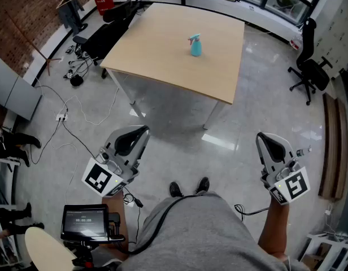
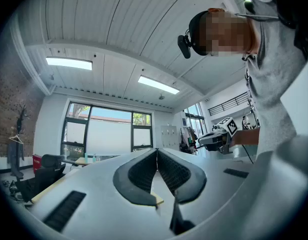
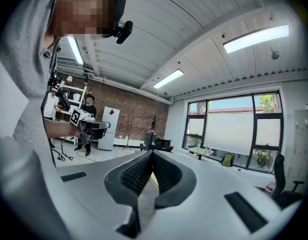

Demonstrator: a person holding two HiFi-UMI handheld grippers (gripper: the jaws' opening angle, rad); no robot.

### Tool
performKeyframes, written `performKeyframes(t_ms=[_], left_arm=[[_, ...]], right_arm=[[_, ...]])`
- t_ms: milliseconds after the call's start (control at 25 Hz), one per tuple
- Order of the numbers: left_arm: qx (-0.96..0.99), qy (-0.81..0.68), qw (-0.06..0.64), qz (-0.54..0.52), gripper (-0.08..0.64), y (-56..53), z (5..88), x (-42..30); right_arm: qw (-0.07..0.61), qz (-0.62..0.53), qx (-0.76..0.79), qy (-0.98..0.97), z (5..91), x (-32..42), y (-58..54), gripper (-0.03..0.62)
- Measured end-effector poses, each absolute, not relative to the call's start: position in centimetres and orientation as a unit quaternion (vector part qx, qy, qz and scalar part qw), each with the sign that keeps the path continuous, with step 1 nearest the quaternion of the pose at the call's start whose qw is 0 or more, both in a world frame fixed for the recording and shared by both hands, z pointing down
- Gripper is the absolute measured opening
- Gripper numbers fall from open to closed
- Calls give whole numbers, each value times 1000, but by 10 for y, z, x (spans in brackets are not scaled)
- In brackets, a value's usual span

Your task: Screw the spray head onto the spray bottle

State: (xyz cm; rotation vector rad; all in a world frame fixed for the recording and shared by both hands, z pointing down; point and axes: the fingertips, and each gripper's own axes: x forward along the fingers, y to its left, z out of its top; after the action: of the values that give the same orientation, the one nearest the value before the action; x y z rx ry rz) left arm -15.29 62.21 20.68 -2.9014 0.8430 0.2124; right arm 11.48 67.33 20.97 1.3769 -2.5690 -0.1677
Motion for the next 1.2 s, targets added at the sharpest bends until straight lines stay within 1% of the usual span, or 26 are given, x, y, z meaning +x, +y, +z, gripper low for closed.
performKeyframes(t_ms=[440, 1000, 1200], left_arm=[[-959, 267, 55, 73, 5, 629, 208, -158], [-963, 253, 31, 88, 5, 626, 207, -167], [-965, 248, 30, 81, 6, 612, 216, -163]], right_arm=[[109, -52, 477, -871, 212, 106, 685, 5], [87, -30, 505, -858, 205, 98, 688, 5], [92, -21, 515, -852, 206, 111, 682, 5]])
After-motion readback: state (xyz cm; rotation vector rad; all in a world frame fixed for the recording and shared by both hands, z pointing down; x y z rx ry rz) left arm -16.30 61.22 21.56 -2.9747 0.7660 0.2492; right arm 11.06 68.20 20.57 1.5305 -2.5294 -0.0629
